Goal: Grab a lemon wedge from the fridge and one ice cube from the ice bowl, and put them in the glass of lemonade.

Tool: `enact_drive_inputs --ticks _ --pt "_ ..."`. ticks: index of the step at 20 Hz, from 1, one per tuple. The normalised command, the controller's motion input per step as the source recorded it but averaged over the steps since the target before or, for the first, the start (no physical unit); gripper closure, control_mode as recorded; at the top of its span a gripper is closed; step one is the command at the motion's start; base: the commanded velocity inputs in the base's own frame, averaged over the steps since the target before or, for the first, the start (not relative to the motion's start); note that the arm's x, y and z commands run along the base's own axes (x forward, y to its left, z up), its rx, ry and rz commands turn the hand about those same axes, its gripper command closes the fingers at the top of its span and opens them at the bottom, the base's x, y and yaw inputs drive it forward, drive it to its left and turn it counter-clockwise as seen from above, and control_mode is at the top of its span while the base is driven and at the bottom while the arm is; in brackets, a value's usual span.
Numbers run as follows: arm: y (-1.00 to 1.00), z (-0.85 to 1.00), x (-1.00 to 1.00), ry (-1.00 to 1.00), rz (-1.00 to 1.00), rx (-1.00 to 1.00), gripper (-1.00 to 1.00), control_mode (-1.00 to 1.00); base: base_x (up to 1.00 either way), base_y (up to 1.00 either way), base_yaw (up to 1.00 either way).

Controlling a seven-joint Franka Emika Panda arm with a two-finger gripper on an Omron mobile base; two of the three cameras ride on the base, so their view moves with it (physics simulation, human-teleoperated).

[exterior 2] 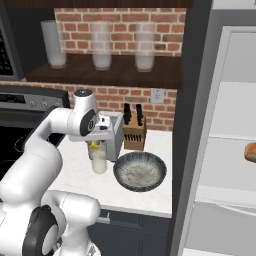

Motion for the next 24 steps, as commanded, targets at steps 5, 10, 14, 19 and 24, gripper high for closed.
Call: enact_drive_inputs --ticks 5,10,14,19,24 --pt "0.00 -0.42 0.00 0.00 0.00 0.00 1.00 -1.00 0.00 0.00 0.00" --pt "0.00 -0.16 0.02 0.00 0.00 0.00 1.00 -1.00 0.00 0.00 0.00" --pt "0.00 0.00 0.11 0.00 0.00 0.00 1.00 -1.00 0.00 0.00 0.00" --pt "0.00 0.00 0.09 0.00 0.00 0.00 1.00 -1.00 0.00 0.00 0.00" --pt "0.00 0.00 0.10 0.00 0.00 0.00 1.00 -1.00 0.00 0.00 0.00"
